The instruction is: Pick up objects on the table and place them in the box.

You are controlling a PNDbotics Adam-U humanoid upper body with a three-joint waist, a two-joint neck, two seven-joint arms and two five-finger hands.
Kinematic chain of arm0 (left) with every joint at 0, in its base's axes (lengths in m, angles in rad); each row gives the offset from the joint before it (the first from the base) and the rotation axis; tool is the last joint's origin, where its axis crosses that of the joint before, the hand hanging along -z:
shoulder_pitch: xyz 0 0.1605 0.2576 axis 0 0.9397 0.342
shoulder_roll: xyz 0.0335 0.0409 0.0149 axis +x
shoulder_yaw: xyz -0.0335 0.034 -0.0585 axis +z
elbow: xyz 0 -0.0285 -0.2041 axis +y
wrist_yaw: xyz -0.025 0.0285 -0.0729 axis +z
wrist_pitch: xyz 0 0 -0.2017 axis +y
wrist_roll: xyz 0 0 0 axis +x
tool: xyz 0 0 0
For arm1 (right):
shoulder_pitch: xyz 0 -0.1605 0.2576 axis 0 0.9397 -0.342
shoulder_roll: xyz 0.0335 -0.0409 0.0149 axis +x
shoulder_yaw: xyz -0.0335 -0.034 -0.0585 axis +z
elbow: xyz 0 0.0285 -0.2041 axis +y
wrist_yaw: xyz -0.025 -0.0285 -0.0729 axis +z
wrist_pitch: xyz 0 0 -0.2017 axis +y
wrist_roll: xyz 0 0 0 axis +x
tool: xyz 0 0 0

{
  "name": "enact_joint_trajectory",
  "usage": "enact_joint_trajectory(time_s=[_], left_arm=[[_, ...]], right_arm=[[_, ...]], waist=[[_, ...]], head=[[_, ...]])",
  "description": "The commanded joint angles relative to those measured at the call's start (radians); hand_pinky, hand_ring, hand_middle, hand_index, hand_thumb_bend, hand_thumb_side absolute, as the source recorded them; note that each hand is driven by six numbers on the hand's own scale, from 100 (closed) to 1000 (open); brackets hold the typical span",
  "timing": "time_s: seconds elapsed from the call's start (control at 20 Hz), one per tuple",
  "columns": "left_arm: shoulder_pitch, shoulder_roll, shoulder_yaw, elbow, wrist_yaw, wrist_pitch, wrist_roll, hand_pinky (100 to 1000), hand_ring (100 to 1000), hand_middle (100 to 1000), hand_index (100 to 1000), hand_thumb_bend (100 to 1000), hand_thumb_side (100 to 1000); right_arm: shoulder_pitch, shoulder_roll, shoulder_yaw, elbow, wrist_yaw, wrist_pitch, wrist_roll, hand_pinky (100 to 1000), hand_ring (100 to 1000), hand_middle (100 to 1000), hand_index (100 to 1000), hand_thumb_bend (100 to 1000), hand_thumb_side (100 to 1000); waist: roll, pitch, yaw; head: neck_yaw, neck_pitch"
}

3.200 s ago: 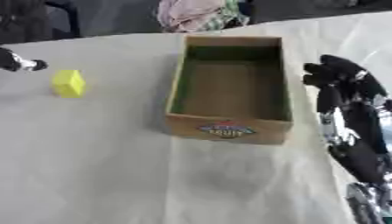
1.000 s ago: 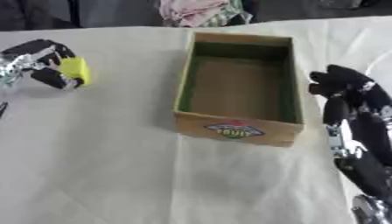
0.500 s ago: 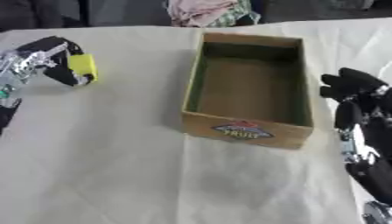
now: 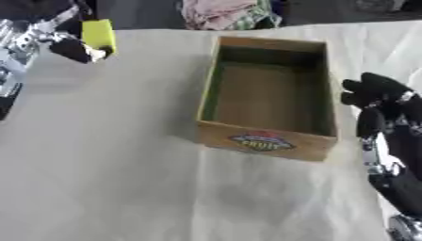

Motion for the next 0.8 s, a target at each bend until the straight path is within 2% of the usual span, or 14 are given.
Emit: enact_joint_trajectory(time_s=[0.05,0.25,0.4,0.55,0.8], left_arm=[[-0.066,-0.064,-0.049,-0.072,-0.005,-0.026,-0.011,562,483,434,607,223,352],[-0.121,-0.171,-0.125,-0.063,-0.021,-0.068,-0.039,574,489,442,611,230,365],[-0.133,-0.245,-0.163,-0.025,-0.056,-0.095,-0.056,581,499,454,617,240,377],[-0.13,-0.311,-0.171,0.042,-0.126,-0.102,-0.038,589,506,463,625,263,381],[-0.111,-0.376,-0.164,0.129,-0.244,-0.092,0.062,611,547,510,658,309,398]], right_arm=[[-0.009,-0.011,0.007,-0.021,-0.014,-0.003,0.009,829,838,595,834,100,470],[-0.014,-0.009,0.019,-0.021,-0.028,-0.006,0.023,829,838,595,834,100,470],[-0.022,-0.005,0.028,-0.021,-0.039,-0.008,0.035,829,838,596,834,100,470],[-0.031,-0.002,0.035,-0.021,-0.05,-0.007,0.046,829,839,596,835,100,470],[-0.04,-0.001,0.039,-0.021,-0.061,-0.005,0.055,829,839,596,835,100,475]], waist=[[-0.004,-0.025,-0.004],[-0.007,-0.028,-0.019],[-0.008,-0.026,-0.04],[-0.005,-0.023,-0.063],[-0.001,-0.02,-0.084]], head=[[0.008,0.001],[0.024,0.004],[0.034,0.0],[0.045,-0.005],[0.044,-0.011]])
